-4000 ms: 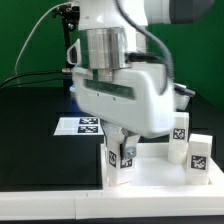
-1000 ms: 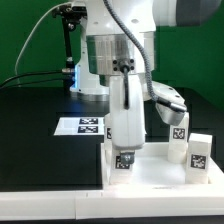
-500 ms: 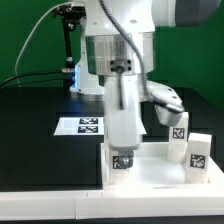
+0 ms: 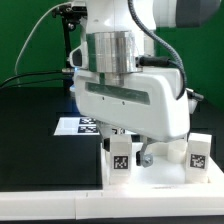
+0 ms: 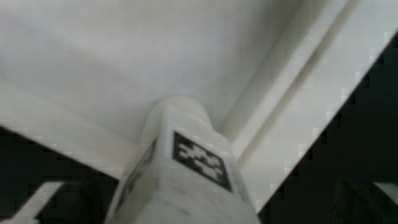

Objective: Assemble square table

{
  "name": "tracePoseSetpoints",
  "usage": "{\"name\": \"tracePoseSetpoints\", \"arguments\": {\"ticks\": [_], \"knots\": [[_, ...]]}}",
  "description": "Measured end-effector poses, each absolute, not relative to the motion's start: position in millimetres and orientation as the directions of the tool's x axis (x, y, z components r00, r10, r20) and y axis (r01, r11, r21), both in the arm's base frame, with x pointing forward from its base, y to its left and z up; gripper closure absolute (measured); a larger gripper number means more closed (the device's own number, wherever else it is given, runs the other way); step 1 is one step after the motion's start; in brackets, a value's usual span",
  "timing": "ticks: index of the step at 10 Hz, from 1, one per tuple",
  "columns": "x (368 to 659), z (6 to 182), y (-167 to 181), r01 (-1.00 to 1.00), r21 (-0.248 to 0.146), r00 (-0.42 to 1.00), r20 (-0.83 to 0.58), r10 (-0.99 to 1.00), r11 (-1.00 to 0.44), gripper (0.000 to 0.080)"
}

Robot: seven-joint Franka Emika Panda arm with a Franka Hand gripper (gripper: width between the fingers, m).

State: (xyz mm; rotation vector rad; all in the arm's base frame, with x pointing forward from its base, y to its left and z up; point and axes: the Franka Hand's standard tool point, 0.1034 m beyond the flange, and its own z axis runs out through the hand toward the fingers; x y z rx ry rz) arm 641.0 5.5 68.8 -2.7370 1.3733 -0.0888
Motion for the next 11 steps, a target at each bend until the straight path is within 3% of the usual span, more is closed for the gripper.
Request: {"name": "tracePoseSetpoints", "arguments": {"ticks": [2,3,6,8,9,10,11], "knots": [[643.4,69.9,6.0,-0.499,-0.076,0.861,0.072,-0.504,-0.863,0.0150],[641.4,67.5,5.5,-0.361,-0.066,0.928,0.072,-0.365,-0.930,0.0150],[638.5,64.8,5.6,-0.345,-0.065,0.935,0.058,-0.349,-0.936,0.0150],[638.5,64.8,5.5,-0.382,-0.067,0.921,0.055,-0.386,-0.922,0.0382],[638.7,65.2,2.0,-0.475,-0.071,0.876,0.050,-0.479,-0.877,0.0382],[638.4,64.9,1.1,-0.550,-0.073,0.832,0.045,-0.554,-0.832,0.0516],[638.6,64.9,0.7,-0.656,-0.078,0.750,0.043,-0.660,-0.750,0.0516]]}}
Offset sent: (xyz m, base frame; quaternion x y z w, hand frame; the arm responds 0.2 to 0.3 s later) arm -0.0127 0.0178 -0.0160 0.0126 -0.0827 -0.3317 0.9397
